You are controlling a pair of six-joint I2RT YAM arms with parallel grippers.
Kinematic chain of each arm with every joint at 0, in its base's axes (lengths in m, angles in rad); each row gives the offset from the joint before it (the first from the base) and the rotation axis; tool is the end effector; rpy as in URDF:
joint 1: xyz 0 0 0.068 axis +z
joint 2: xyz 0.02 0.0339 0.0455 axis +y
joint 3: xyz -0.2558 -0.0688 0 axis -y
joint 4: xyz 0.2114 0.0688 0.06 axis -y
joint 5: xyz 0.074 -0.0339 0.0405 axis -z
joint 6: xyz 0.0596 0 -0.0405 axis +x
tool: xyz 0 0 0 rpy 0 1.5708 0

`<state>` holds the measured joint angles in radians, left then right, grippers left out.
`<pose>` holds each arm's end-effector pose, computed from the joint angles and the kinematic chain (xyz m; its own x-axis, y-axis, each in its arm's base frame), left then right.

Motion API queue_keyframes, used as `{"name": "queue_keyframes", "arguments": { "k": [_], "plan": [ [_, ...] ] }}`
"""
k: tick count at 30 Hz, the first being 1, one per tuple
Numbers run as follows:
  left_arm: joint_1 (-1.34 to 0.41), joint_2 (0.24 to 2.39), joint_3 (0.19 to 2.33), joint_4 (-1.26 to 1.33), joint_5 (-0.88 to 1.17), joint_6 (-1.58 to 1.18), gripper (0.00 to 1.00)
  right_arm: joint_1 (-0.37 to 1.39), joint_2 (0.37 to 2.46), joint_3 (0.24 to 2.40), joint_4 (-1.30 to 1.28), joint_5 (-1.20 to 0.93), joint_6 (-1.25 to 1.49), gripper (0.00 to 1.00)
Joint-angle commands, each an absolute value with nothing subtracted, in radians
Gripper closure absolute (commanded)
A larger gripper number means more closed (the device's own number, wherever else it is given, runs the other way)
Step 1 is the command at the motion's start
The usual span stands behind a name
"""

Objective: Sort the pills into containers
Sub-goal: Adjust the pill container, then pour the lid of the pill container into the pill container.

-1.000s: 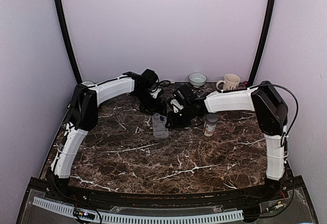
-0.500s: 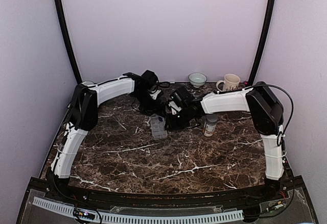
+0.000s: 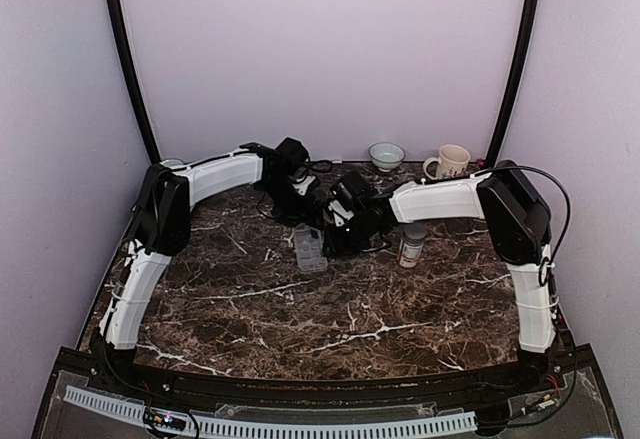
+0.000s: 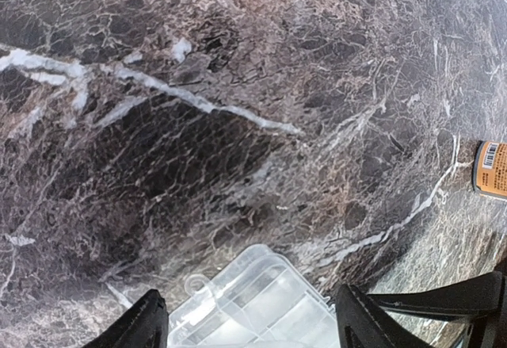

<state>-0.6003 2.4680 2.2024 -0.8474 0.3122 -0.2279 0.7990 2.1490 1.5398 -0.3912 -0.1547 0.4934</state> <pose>0.4001 -0.2961 0.1582 -0.8678 0.3335 -0.3683 0.4656 0.8048 -0.3683 0.2998 0.3212 0.1441 -0.8799 -0.2331 -0.4141 -0.3967 0.8401 0.3700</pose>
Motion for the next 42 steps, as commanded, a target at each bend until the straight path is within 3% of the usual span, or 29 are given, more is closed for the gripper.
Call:
{"name": "queue_keyframes", "arguments": {
  "k": [1, 23, 42],
  "plan": [
    [-0.608, 2.366, 2.159, -0.824, 0.321, -0.203, 0.25, 0.820, 2.204, 1.574, -0.446, -0.116, 0.465, 0.72],
    [-0.587, 2.232, 1.974, -0.775, 0.348, -0.145, 0.25, 0.822, 2.275, 1.643, -0.518, -0.085, 0.462, 0.73],
    [-0.572, 2.195, 1.952, -0.869, 0.252, -0.102, 0.28, 0.823, 2.285, 1.658, -0.546, -0.073, 0.460, 0.74]
  ]
}}
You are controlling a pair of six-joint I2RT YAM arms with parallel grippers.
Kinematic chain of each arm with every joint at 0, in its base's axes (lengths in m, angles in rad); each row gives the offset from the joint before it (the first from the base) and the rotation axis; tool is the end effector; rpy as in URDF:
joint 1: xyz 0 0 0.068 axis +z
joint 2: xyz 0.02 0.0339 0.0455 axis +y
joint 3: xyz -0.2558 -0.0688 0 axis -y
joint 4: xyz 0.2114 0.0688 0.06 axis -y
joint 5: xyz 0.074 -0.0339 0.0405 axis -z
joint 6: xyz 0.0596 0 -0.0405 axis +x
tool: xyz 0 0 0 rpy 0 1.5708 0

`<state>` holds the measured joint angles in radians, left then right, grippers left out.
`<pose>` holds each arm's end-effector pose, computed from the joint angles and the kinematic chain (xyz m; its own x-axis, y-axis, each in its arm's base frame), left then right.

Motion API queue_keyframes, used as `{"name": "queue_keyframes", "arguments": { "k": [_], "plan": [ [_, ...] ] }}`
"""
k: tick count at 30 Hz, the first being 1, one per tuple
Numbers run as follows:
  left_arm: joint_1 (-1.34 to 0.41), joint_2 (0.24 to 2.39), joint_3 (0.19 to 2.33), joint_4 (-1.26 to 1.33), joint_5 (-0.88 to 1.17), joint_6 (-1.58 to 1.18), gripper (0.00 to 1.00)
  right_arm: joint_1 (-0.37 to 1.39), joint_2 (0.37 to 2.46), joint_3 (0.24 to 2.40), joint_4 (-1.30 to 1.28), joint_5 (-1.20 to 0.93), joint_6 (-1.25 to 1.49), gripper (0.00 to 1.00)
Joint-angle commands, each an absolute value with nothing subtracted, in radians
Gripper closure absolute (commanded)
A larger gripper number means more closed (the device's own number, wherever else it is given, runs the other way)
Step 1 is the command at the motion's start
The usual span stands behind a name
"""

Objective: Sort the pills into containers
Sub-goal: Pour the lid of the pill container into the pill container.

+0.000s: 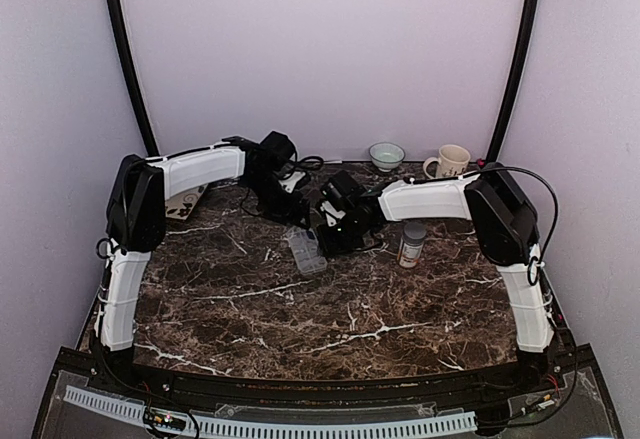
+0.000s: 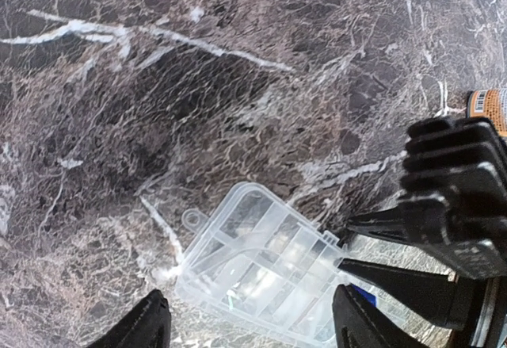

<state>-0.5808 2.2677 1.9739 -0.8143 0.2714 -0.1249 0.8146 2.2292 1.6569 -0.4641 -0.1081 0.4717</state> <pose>0.3779 -0.2672 0.1883 -0.8206 0.3950 -0.4130 0.5306 0.7952 -0.2936 0.3072 0.3351 0.1371 -0.8718 -0.2659 -0.4115 -0.4095 0.8565 0.3141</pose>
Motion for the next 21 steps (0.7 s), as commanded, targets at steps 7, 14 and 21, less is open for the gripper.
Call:
{"name": "queue_keyframes", "arguments": {
  "k": [7, 14, 21],
  "plan": [
    [-0.569, 2.190, 1.972, -0.848, 0.233, -0.124, 0.27, 0.823, 2.283, 1.659, -0.544, -0.073, 0.460, 0.74],
    [-0.568, 2.194, 2.024, -0.811, 0.250, -0.175, 0.25, 0.822, 2.277, 1.654, -0.540, -0.074, 0.457, 0.74],
    [-0.568, 2.262, 2.082, -0.831, 0.258, -0.211, 0.23, 0.822, 2.272, 1.639, -0.535, -0.073, 0.459, 0.74]
  ]
}}
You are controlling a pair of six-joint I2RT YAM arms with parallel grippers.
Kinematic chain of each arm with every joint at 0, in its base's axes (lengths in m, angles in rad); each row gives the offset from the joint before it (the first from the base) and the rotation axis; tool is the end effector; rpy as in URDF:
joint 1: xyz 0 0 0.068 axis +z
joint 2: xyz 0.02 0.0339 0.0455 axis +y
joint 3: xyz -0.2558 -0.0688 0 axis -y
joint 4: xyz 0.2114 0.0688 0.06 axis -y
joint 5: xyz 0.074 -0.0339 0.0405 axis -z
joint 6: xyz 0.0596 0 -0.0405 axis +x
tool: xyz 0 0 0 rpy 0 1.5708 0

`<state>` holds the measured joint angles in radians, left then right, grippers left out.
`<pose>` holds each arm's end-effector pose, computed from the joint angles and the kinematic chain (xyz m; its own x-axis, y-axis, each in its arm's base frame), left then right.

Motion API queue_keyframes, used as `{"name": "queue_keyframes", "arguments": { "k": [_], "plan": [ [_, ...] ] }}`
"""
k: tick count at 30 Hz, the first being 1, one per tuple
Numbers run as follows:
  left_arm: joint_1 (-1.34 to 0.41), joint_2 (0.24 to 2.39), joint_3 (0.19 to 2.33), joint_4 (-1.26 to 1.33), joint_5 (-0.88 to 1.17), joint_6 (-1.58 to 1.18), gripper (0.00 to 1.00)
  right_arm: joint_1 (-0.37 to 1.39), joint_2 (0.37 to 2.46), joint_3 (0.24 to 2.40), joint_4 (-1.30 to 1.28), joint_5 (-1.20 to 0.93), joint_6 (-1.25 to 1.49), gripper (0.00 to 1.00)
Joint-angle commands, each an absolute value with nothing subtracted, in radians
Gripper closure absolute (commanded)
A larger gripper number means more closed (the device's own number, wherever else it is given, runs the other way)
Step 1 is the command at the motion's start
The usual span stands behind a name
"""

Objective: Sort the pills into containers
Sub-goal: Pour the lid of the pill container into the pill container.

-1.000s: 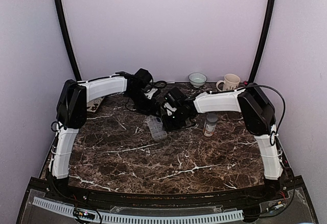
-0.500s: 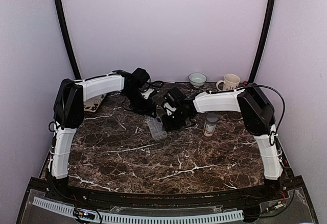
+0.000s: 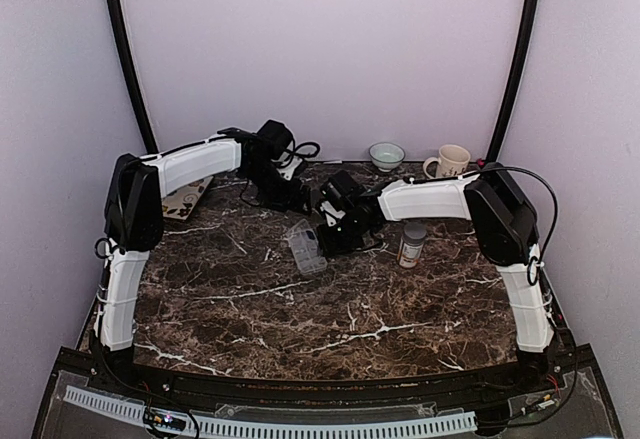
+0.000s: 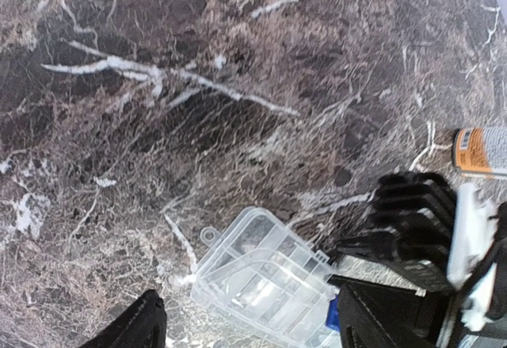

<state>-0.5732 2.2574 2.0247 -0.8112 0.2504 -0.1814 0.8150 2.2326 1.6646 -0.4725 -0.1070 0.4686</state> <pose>0.3851 -0.2662 0.2071 -0.8280 0.3264 -0.4560 0.4887 0.8187 -0.3014 0.3075 0.3355 0.1372 -0.8714 -0.2699 -0.4097 -0.4114 0.8569 0.3106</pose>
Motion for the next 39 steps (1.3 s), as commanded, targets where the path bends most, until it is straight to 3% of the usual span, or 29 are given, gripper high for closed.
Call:
{"name": "queue_keyframes", "arguments": {
  "k": [1, 11, 39],
  "plan": [
    [-0.569, 2.273, 2.092, -0.838, 0.256, -0.215, 0.23, 0.823, 2.271, 1.638, -0.534, -0.074, 0.460, 0.74],
    [-0.581, 2.374, 2.194, -0.908, 0.222, -0.235, 0.21, 0.823, 2.267, 1.621, -0.526, -0.074, 0.465, 0.74],
    [-0.591, 2.341, 2.121, -1.025, 0.161, -0.184, 0.24, 0.825, 2.297, 1.649, -0.559, -0.065, 0.465, 0.74]
  ]
}}
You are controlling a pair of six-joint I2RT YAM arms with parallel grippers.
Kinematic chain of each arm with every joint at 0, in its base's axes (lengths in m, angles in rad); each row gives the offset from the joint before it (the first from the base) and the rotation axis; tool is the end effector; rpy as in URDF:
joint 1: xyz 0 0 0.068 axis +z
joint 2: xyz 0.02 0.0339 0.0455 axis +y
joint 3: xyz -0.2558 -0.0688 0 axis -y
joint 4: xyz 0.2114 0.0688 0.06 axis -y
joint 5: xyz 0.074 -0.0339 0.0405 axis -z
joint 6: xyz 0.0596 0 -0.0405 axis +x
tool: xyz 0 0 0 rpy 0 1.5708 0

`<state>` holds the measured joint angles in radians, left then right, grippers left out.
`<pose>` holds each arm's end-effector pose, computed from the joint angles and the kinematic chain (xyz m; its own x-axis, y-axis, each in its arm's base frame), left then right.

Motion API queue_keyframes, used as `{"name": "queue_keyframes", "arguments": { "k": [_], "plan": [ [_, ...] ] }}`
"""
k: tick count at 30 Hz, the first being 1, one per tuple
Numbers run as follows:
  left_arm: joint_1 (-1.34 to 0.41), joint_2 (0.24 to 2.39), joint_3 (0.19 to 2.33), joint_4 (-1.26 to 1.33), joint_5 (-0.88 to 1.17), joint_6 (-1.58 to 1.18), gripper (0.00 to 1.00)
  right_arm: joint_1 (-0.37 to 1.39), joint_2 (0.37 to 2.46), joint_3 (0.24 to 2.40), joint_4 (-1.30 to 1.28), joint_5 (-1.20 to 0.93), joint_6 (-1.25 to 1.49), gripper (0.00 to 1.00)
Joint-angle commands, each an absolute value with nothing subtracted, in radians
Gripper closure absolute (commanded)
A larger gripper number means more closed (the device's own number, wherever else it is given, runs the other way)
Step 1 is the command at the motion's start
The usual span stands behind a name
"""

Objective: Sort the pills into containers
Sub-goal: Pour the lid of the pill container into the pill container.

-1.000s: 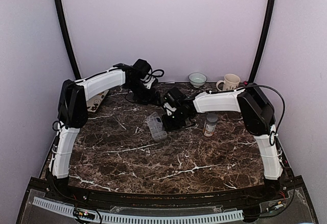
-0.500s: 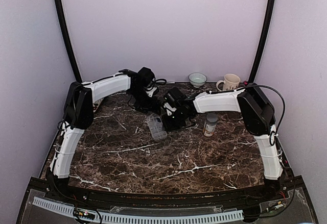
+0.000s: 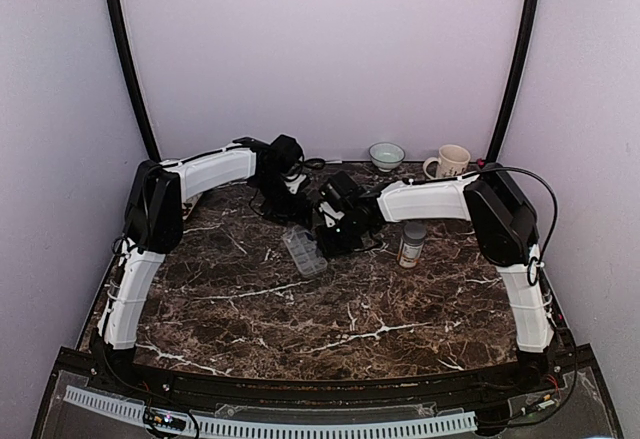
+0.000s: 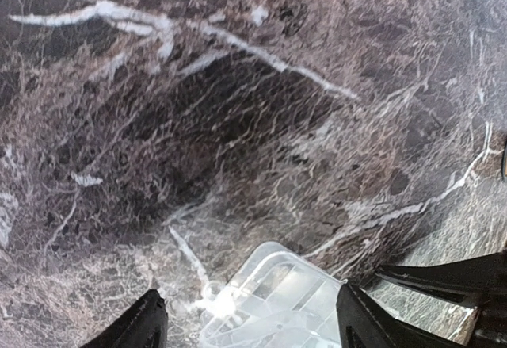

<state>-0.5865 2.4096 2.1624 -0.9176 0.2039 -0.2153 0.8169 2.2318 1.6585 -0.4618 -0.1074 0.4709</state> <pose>0.3949 -0.2769 0.1693 -0.8775 0.3319 -0.3461 0.4311 0.8622 -0.2661 0.3069 0.3362 0.1366 -0.8704 -0.2680 -0.4131 -0.4123 0.8553 0.3137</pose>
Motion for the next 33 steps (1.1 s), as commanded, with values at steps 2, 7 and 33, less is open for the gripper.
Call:
{"name": "queue_keyframes", "arguments": {
  "k": [2, 7, 33],
  "plan": [
    [-0.591, 2.331, 2.115, -1.034, 0.154, -0.183, 0.25, 0.824, 2.298, 1.652, -0.561, -0.065, 0.466, 0.74],
    [-0.591, 2.306, 2.106, -1.044, 0.134, -0.181, 0.25, 0.824, 2.299, 1.651, -0.564, -0.063, 0.469, 0.74],
    [-0.592, 2.151, 1.941, -1.104, 0.117, -0.186, 0.28, 0.822, 2.328, 1.691, -0.595, -0.055, 0.468, 0.74]
  ]
}}
